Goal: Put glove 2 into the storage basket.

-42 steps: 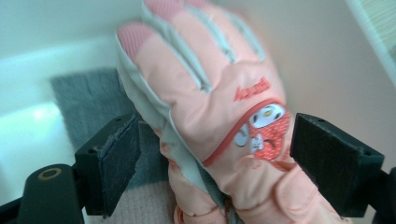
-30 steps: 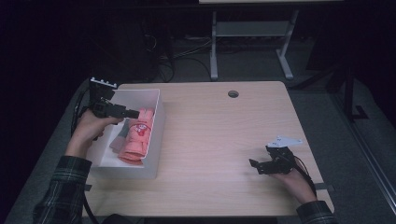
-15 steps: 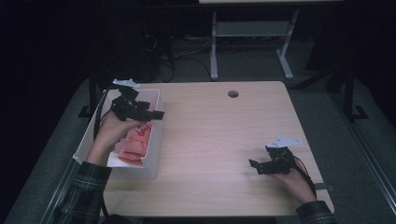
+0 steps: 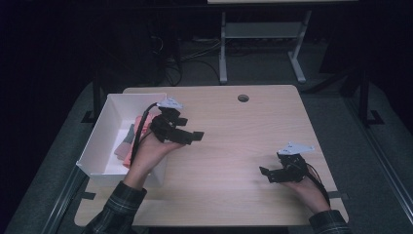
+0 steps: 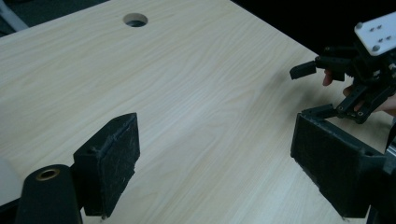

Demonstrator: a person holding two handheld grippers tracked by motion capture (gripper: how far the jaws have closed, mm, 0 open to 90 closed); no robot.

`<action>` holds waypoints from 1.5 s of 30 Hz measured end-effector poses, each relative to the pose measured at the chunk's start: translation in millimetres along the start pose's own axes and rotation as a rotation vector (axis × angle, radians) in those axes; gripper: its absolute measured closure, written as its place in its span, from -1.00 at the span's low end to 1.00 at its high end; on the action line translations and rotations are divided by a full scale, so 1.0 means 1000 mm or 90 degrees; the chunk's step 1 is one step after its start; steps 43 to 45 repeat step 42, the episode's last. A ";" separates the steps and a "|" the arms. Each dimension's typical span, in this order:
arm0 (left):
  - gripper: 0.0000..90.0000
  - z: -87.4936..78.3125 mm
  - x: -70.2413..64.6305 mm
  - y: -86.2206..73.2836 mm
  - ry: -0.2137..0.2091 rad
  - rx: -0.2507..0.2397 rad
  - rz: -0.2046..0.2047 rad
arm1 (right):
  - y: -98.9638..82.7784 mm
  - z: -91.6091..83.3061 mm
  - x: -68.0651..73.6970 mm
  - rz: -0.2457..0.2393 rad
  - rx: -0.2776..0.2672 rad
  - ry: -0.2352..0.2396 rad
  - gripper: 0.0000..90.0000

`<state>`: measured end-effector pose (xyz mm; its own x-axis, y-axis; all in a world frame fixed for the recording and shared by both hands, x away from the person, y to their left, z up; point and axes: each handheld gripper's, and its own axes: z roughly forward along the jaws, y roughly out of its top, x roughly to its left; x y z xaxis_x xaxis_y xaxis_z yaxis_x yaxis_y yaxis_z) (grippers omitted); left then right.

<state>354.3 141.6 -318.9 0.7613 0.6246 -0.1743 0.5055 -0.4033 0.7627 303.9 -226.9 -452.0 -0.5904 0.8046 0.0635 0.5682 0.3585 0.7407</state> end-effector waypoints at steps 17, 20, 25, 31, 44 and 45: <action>-0.67 0.057 -0.029 -0.041 -0.026 0.005 0.059 | -0.001 0.002 0.000 0.000 0.005 0.003 -0.79; -0.67 0.064 -0.029 -0.051 -0.026 -0.003 0.060 | -0.001 0.002 0.001 0.000 0.005 0.003 -0.79; -0.67 0.075 -0.029 -0.063 -0.024 0.020 0.081 | -0.001 0.003 0.001 -0.005 0.007 0.003 -0.79; -0.66 0.089 -0.026 -0.079 -0.028 0.031 0.081 | -0.002 0.004 0.000 -0.007 0.009 0.001 -0.79; -0.67 0.102 -0.027 -0.088 -0.030 0.069 0.099 | -0.001 0.005 0.000 -0.009 0.009 0.003 -0.79; -0.67 0.102 -0.027 -0.088 -0.030 0.069 0.099 | -0.001 0.005 0.000 -0.009 0.009 0.003 -0.79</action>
